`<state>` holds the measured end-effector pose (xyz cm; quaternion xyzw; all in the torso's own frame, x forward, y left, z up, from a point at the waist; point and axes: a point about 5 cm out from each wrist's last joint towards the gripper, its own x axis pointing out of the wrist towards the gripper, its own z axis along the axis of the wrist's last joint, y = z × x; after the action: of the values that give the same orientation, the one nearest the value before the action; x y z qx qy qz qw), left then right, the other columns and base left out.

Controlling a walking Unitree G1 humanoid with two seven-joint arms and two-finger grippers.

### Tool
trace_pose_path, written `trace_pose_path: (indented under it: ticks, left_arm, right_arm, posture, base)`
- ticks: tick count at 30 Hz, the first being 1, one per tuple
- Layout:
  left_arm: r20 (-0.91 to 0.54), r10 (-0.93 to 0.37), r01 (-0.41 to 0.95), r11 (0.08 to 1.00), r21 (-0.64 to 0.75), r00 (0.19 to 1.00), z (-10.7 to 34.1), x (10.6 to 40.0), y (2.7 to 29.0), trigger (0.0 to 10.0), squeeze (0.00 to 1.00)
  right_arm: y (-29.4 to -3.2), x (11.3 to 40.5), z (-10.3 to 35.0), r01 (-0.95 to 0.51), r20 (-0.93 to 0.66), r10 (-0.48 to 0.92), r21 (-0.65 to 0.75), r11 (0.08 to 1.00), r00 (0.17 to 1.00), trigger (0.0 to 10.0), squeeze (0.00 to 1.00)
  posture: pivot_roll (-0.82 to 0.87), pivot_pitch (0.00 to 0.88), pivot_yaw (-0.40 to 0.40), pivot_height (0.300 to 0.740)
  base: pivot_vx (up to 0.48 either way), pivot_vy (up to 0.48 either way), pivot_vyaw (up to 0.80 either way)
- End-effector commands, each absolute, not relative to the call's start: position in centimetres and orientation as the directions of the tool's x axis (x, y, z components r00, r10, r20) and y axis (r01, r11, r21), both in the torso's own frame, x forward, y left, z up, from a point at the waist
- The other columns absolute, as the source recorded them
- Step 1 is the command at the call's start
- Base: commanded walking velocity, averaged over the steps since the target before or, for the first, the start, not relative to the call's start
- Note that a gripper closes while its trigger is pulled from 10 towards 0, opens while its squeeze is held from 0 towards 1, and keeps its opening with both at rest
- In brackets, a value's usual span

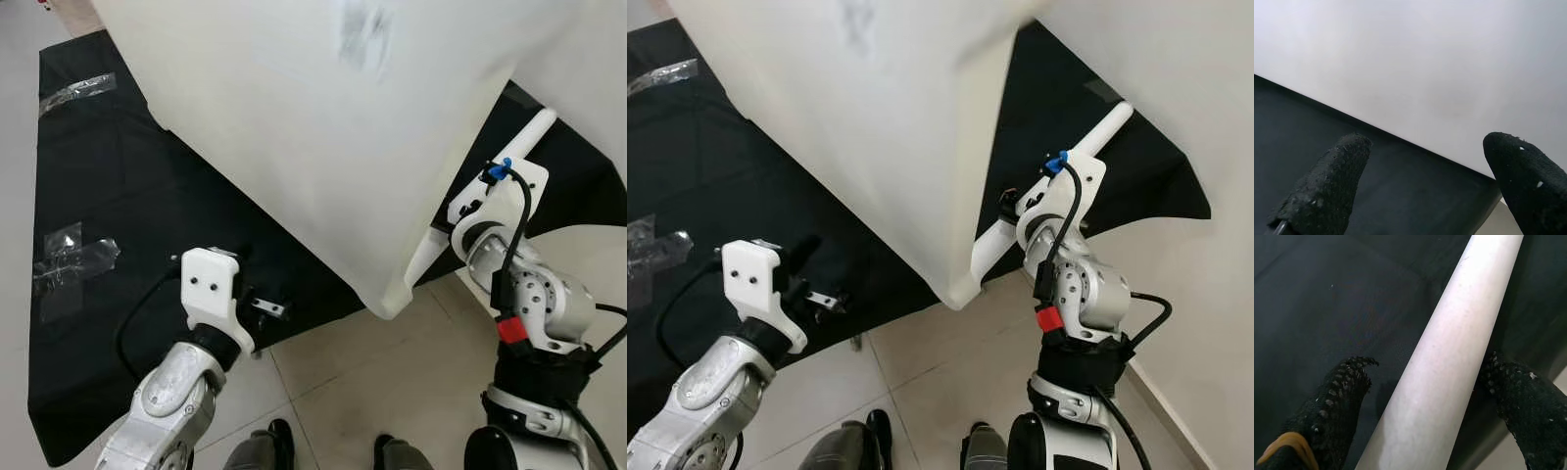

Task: Building children table

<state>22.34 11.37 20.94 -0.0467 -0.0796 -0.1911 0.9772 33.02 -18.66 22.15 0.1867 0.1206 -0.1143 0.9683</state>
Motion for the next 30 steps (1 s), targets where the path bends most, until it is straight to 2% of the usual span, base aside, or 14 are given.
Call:
trace_pose_path:
  ticks: [1, 3, 8, 10, 13, 15, 17, 19, 20, 29, 30]
  left_arm:
    - [0.152, -0.363, 0.375, 0.926, -0.054, 0.919, 20.6, 22.2, 11.7, 10.0, 0.00]
    - [0.155, -0.363, 0.375, 0.926, -0.052, 0.919, 20.7, 22.3, 11.7, 10.0, 0.00]
    - [0.168, -0.365, 0.378, 0.925, -0.049, 0.916, 20.9, 22.4, 11.5, 10.0, 0.00]
    - [0.169, -0.365, 0.378, 0.925, -0.049, 0.916, 20.9, 22.4, 11.4, 10.0, 0.00]
    - [0.171, -0.365, 0.378, 0.924, -0.051, 0.915, 21.0, 22.4, 11.4, 10.0, 0.00]
    - [0.173, -0.364, 0.378, 0.925, -0.051, 0.915, 21.1, 22.4, 11.4, 10.0, 0.00]
    - [0.175, -0.363, 0.377, 0.925, -0.052, 0.915, 21.1, 22.4, 11.4, 10.0, 0.00]
    - [0.176, -0.363, 0.376, 0.925, -0.052, 0.915, 21.1, 22.4, 11.4, 10.0, 0.00]
    - [0.176, -0.362, 0.376, 0.925, -0.051, 0.915, 21.1, 22.4, 11.5, 10.0, 0.00]
    - [0.181, -0.357, 0.371, 0.927, -0.051, 0.916, 21.2, 22.5, 11.6, 10.0, 0.00]
    - [0.181, -0.357, 0.371, 0.927, -0.050, 0.916, 21.2, 22.5, 11.6, 10.0, 0.00]
  right_arm:
    - [-18.5, 32.6, 18.8, 0.305, -0.425, -0.150, 0.324, 0.896, 0.892, 10.0, 1.00]
    - [-18.4, 32.7, 19.1, 0.291, -0.404, -0.145, 0.330, 0.898, 0.903, 10.0, 1.00]
    - [-19.2, 33.6, 23.0, 0.242, -0.157, -0.195, 0.393, 0.887, 0.968, 10.0, 1.00]
    - [-19.3, 33.6, 23.2, 0.244, -0.137, -0.206, 0.386, 0.890, 0.969, 10.0, 1.00]
    - [-19.9, 33.6, 23.9, 0.262, -0.085, -0.248, 0.337, 0.905, 0.965, 10.0, 1.00]
    - [-20.7, 33.5, 24.7, 0.297, -0.019, -0.301, 0.222, 0.929, 0.954, 10.0, 1.00]
    - [-21.4, 33.5, 24.6, 0.335, -0.009, -0.337, 0.136, 0.932, 0.941, 10.0, 1.00]
    - [-21.5, 33.6, 24.4, 0.344, -0.013, -0.345, 0.124, 0.931, 0.939, 10.0, 1.00]
    - [-21.8, 33.6, 23.9, 0.372, -0.027, -0.371, 0.048, 0.927, 0.928, 10.0, 1.00]
    - [-22.5, 33.6, 23.2, 0.411, -0.045, -0.410, 0.006, 0.912, 0.911, 10.0, 1.00]
    - [-23.4, 33.5, 23.1, 0.462, -0.043, -0.461, 0.023, 0.887, 0.886, 10.0, 0.57]
  posture:
    - [-0.02, 0.296, 0.039, 0.740]
    - [-0.02, 0.295, 0.039, 0.740]
    - [-0.02, 0.292, 0.038, 0.740]
    - [-0.02, 0.290, 0.036, 0.740]
    - [-0.02, 0.290, 0.034, 0.740]
    - [-0.02, 0.288, 0.032, 0.740]
    - [-0.02, 0.288, 0.029, 0.740]
    - [-0.02, 0.288, 0.029, 0.740]
    - [-0.02, 0.287, 0.029, 0.740]
    - [-0.02, 0.285, 0.027, 0.740]
    - [-0.02, 0.284, 0.026, 0.740]
  base:
    - [0.000, 0.000, 0.00]
    - [0.000, 0.000, 0.00]
    - [0.000, 0.000, 0.00]
    - [0.000, 0.000, 0.00]
    - [0.000, 0.000, 0.00]
    - [0.000, 0.000, 0.00]
    - [0.000, 0.000, 0.00]
    - [0.000, 0.000, 0.00]
    - [0.000, 0.000, 0.00]
    - [0.000, 0.000, 0.00]
    - [0.000, 0.000, 0.00]
